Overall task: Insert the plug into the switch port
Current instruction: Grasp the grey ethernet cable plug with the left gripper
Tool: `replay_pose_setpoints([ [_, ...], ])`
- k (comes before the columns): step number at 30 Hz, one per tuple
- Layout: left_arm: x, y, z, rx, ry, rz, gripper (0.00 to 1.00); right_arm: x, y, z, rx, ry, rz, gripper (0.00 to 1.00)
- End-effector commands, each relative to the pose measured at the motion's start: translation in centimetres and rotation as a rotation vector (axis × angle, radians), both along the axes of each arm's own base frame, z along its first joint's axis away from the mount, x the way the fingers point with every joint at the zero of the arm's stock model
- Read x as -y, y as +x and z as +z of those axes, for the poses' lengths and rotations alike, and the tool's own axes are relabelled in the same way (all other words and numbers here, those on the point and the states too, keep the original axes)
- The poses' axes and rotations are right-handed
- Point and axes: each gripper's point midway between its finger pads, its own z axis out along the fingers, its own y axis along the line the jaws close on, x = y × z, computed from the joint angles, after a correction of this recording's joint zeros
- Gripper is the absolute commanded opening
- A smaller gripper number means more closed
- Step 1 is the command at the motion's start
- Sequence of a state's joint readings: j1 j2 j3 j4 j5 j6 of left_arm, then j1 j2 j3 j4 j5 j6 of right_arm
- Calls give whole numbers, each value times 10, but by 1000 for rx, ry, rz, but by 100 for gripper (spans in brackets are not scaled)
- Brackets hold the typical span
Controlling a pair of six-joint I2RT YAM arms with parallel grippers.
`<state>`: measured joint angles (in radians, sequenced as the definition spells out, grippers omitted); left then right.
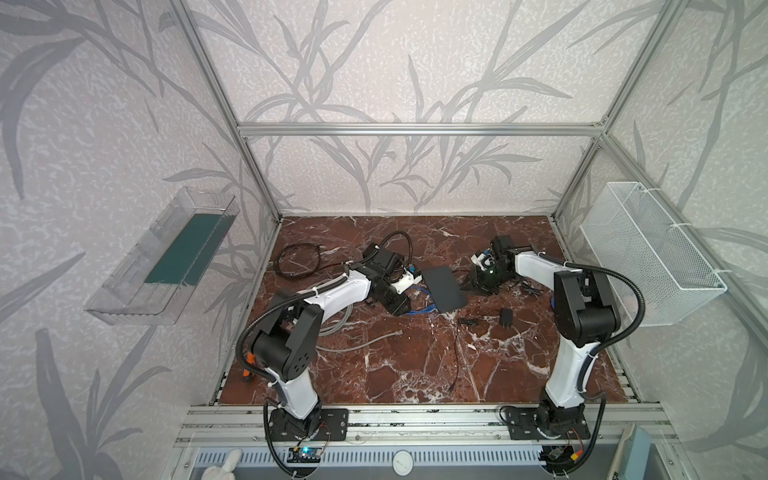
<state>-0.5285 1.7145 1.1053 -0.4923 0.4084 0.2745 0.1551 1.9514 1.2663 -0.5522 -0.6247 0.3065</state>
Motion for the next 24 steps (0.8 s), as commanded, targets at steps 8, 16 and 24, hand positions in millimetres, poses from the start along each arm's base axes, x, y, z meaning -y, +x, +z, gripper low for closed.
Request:
replay_pose_setpoints([
  [8, -28, -53, -27, -115, 165, 101, 48, 1, 2, 15, 29, 2, 1, 41],
  [16, -35, -57, -42, -107, 265, 81, 47, -2, 4, 14, 28, 11, 5, 41],
  [24, -37, -62, -56, -119, 335, 35, 35, -2, 2, 18, 39, 20, 1, 42],
])
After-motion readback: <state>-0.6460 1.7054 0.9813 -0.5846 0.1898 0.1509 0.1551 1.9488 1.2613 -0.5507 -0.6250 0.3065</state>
